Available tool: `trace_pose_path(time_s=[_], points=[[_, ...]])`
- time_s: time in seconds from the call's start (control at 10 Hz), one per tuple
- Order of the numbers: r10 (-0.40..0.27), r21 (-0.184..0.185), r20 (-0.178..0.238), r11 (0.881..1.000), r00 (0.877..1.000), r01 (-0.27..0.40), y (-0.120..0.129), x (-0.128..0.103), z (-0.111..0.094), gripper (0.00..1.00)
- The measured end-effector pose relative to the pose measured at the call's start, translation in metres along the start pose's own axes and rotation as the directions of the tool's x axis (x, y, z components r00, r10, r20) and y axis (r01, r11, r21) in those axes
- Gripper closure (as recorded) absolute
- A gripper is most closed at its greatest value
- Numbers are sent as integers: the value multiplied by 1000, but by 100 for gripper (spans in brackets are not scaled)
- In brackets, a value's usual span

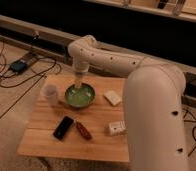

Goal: Place the ceramic cup in the ceramic bowl

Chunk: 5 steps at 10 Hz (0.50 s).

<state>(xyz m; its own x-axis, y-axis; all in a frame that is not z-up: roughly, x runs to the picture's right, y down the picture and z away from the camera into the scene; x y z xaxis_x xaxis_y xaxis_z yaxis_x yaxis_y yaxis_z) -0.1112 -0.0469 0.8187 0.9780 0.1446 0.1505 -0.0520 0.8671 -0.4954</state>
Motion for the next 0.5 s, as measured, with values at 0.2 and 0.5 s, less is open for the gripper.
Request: trace_pose_path(time_s=[0.2,0.5], points=[[-114,-7,33,993,993,114,11,-30,-13,39],[-261,-37,71,964,963,264,36,-81,-6,39]])
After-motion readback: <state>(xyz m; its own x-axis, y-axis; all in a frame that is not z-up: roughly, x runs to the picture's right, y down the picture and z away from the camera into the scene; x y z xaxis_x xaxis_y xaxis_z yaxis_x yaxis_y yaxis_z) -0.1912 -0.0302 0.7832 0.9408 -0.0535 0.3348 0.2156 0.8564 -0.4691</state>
